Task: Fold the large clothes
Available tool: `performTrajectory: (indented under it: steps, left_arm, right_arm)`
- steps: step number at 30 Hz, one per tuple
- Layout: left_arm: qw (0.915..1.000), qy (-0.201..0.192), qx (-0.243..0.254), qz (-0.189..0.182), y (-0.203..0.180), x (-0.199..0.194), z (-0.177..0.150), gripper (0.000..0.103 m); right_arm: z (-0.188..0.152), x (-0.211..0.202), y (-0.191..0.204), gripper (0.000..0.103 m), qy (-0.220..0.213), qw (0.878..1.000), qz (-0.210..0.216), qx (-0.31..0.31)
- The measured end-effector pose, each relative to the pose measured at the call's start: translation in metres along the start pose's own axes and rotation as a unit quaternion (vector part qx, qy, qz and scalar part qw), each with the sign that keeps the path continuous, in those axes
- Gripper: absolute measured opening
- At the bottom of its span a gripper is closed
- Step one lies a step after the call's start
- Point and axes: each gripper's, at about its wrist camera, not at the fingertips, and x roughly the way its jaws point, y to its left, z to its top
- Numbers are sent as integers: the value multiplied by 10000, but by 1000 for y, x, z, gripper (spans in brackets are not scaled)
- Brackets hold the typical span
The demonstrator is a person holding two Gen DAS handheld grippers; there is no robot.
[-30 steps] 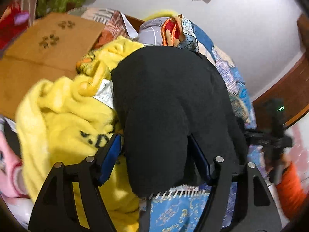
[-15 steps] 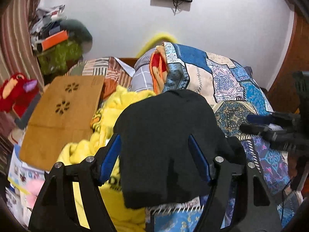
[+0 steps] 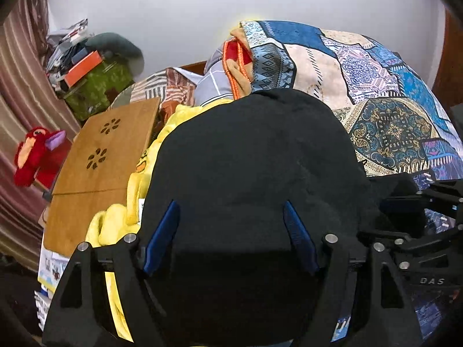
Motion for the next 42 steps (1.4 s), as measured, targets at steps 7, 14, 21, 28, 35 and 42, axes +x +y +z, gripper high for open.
performTrajectory:
  steps: [7, 14, 21, 28, 35, 42]
  left_arm:
    - [9993, 51, -257, -283, 0, -44, -7, 73]
    - [9956, -536, -571, -524, 7, -136, -12, 73]
    - [9812, -1637, -733, -719, 14, -259, -16, 73]
    - [9538, -2799, -755, -785, 5, -369, -44, 73]
    - [9286, -3587, -787, -524, -16, -433, -89, 73]
    - [9250, -3673, -903, -350, -27, -440, -116, 98]
  right_arm:
    - [-17, -60, 6, 52, -473, 9986, -229, -104]
    - [-33, -154, 13, 52, -1471, 9889, -201, -72]
    - [-58, -263, 41, 52, -2922, 9562, -135, -99]
    - [-101, -331, 75, 52, -3961, 9175, -122, -334]
    - [-140, -347, 102, 53, -4413, 8958, -218, -479]
    - [-160, -347, 109, 77, -4559, 8875, -607, -290]
